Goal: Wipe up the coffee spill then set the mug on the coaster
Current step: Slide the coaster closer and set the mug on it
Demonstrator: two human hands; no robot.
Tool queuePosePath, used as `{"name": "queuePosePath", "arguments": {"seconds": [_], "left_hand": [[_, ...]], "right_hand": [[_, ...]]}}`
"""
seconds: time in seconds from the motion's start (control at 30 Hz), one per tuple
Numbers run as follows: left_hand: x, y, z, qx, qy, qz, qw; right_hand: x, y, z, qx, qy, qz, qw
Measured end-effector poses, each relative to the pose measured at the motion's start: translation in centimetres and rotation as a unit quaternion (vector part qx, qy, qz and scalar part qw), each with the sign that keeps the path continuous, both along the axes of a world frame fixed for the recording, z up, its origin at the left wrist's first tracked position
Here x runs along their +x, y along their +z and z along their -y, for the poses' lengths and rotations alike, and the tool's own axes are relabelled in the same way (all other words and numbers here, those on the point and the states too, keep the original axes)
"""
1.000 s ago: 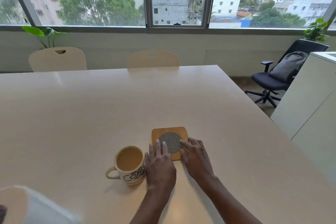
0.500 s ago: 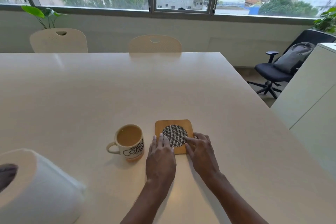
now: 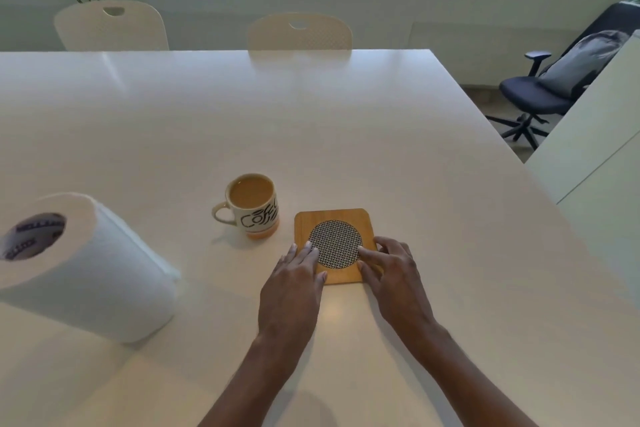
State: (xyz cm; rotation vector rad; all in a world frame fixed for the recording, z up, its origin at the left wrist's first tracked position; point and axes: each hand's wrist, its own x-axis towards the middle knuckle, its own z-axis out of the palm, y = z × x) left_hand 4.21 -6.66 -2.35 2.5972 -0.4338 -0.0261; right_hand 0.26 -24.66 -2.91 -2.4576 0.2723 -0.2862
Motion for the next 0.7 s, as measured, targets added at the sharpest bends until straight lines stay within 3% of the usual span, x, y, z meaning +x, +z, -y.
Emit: {"name": "queuePosePath", "arguments": {"seconds": [0.7], "left_hand": [[-8.7, 0.0, -5.3, -0.017, -0.023, -0.005, 1.000]], "right_hand": [[-9.2, 0.2, -3.1, 0.050, 0.013, -0.031, 0.998]]}}
